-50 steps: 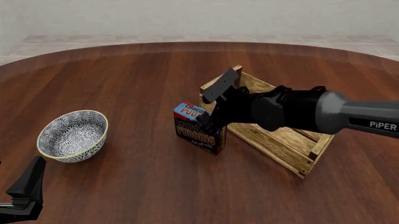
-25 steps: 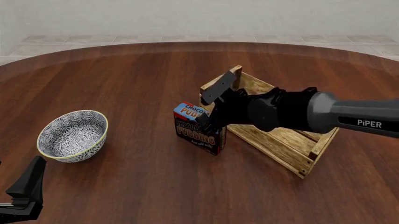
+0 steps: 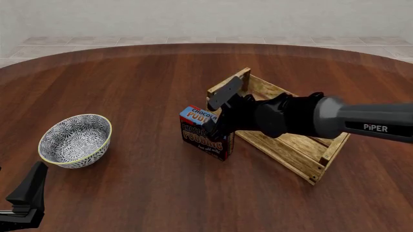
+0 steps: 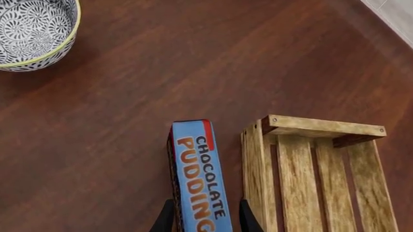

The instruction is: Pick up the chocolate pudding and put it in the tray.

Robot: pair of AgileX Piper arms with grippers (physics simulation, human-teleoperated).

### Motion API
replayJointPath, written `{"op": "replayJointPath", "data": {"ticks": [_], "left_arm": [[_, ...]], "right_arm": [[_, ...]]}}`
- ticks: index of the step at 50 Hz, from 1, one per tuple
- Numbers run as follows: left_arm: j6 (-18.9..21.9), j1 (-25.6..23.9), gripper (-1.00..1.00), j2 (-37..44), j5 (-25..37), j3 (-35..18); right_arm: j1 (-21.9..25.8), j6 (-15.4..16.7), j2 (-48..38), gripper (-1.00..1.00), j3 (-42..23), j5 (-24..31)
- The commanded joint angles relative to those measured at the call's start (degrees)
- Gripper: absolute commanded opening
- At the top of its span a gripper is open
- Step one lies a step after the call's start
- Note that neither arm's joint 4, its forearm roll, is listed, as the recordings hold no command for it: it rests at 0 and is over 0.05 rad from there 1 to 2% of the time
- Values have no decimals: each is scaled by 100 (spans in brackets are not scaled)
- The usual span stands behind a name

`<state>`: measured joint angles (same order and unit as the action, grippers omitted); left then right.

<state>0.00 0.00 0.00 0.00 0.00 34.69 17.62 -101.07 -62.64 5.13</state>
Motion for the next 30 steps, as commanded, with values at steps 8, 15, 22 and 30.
{"op": "replayJointPath", "data": {"ticks": [8,15,22,30], "left_arm": [[0,0,100,0,0,0],[0,0,100,0,0,0],[0,0,100,0,0,0],[0,0,100,0,0,0]], "right_arm": [[5,-18,-85,100,-15,-13],[10,-44,-134,100,1,-54],[2,-59,-165,100,16,-79],[21,-73,-196,100,26,-97]]}}
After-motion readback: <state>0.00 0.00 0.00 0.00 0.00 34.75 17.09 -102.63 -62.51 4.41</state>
